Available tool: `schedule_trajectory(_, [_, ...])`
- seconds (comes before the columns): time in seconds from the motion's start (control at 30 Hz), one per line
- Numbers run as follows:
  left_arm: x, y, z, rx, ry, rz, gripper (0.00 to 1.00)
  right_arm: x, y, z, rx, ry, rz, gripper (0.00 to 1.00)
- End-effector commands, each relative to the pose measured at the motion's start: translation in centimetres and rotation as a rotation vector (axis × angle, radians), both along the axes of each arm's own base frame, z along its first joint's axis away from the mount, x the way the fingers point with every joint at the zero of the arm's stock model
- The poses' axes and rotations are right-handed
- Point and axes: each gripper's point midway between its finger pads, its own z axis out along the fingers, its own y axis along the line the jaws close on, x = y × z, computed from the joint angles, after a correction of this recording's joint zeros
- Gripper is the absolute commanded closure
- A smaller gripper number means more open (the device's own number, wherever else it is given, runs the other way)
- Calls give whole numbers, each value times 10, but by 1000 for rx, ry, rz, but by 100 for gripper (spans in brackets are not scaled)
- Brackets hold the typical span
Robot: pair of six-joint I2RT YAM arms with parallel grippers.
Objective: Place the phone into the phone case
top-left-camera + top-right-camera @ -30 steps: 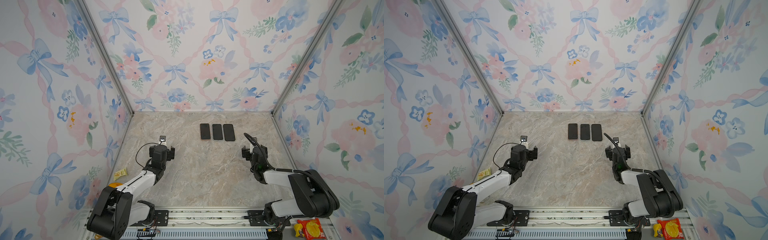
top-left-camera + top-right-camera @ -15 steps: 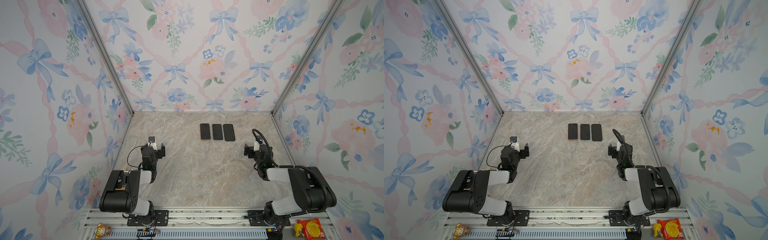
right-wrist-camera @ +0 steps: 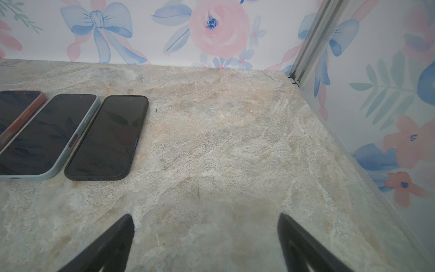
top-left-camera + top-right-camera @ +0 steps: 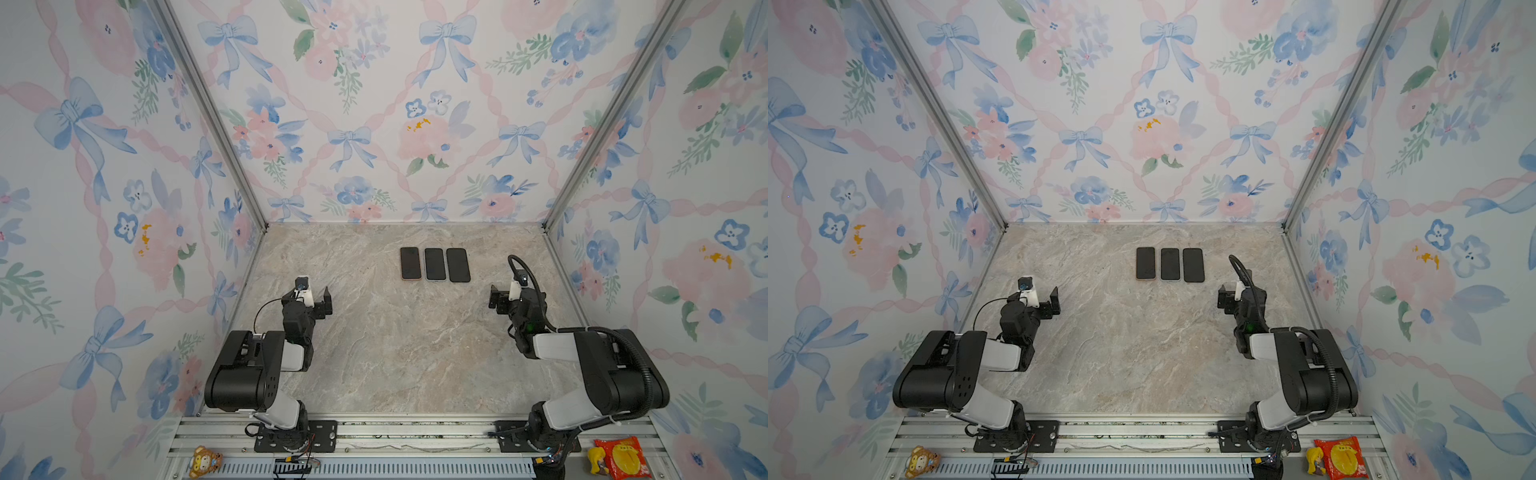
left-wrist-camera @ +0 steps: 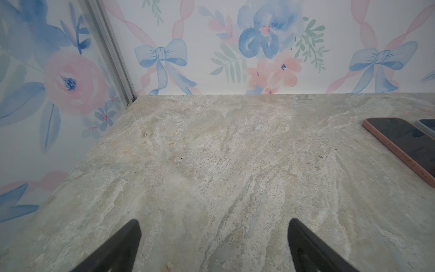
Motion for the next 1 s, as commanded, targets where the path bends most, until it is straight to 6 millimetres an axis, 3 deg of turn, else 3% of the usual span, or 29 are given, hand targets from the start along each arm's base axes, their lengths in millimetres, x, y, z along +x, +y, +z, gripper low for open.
schedule_trajectory(0.0, [-2,3,-2,-25,-10,10,2,2,-3,2,23,-18,-9,3])
schedule_trajectory(0.2, [-5,-1,1,46,-20,58,2,2,-3,2,26,-17,-4,3])
schedule_trajectory(0.97, [-3,2,0,14,-23,39,2,4,1,1,43,-10,32,3])
